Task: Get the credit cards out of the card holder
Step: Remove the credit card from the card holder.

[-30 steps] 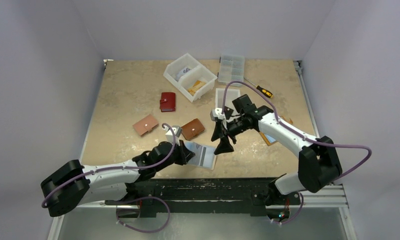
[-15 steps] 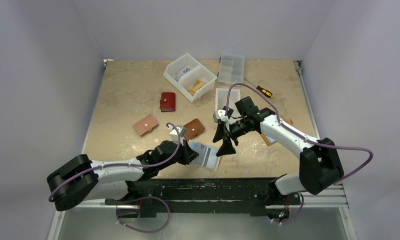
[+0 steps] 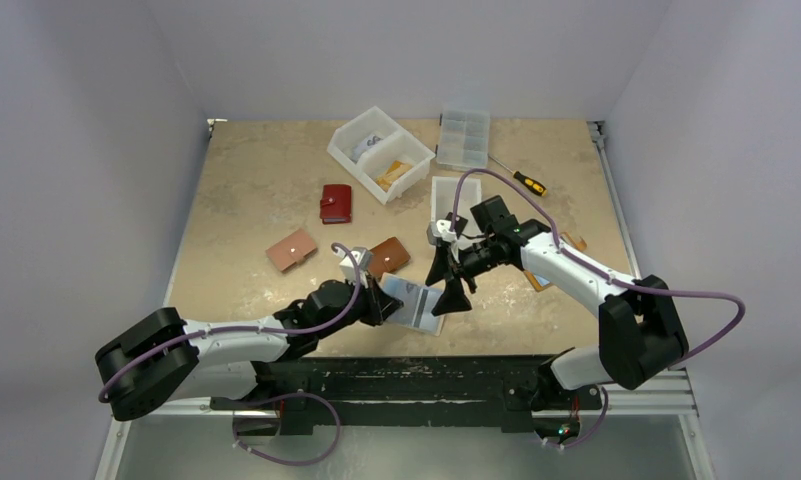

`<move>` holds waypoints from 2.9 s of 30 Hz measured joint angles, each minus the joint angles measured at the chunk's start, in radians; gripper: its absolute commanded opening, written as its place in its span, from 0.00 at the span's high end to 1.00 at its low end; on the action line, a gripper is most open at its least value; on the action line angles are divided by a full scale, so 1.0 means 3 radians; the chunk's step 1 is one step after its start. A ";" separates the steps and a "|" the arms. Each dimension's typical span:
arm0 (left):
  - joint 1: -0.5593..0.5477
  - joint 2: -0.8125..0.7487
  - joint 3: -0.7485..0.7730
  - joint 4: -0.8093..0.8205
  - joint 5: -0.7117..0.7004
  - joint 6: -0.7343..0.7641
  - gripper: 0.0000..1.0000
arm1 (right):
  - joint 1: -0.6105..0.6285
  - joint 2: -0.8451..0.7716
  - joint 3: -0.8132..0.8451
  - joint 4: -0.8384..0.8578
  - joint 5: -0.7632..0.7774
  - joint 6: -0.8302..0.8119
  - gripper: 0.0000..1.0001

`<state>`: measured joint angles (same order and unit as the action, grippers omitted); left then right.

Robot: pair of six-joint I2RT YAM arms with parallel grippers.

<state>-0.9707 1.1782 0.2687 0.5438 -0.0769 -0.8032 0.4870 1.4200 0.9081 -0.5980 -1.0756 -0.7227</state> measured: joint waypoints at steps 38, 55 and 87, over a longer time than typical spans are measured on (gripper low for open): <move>0.0000 -0.0254 -0.0636 0.1570 -0.0140 -0.0404 1.00 | -0.0125 0.0114 -0.0432 0.1676 -0.0594 0.2429 0.39; 0.0005 -0.0041 -0.0636 0.1911 -0.0075 -0.0402 1.00 | -0.0125 0.0331 -0.0530 0.2459 -0.0781 0.3438 0.42; 0.0006 0.0188 -0.0635 0.2238 0.0048 -0.0464 1.00 | -0.0165 0.0408 -0.0492 0.2691 -0.0758 0.3714 0.57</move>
<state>-0.9688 1.2346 0.0784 1.2152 -0.0624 -0.9424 0.4374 1.5425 0.7605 0.2092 -1.3029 0.3916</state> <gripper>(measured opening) 0.029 0.497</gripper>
